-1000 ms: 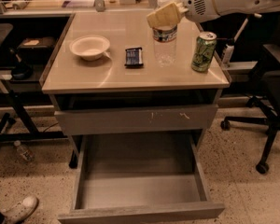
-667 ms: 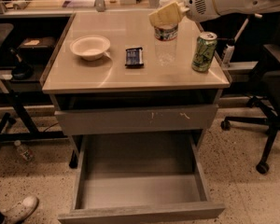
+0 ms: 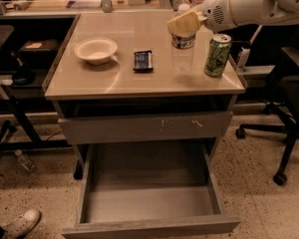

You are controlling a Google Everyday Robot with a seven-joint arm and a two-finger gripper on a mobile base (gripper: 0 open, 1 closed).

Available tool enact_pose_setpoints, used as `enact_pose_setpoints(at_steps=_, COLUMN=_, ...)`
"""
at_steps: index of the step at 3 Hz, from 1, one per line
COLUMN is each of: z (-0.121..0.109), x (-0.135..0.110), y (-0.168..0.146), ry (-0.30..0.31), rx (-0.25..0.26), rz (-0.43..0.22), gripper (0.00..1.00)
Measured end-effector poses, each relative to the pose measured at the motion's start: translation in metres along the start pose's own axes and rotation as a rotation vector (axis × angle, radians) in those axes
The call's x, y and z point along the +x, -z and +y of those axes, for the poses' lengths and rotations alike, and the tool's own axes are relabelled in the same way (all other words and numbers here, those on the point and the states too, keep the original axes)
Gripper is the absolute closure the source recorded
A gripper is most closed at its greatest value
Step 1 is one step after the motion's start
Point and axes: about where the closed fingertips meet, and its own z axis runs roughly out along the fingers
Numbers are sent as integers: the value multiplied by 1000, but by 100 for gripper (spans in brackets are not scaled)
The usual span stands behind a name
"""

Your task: Pick water bottle from middle drawer and place on counter

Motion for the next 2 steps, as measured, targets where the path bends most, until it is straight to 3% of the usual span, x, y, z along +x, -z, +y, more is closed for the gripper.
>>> enact_pose_setpoints(at_steps=2, z=-23, x=26, y=-10, ry=-39, rx=6, rz=28, gripper=100)
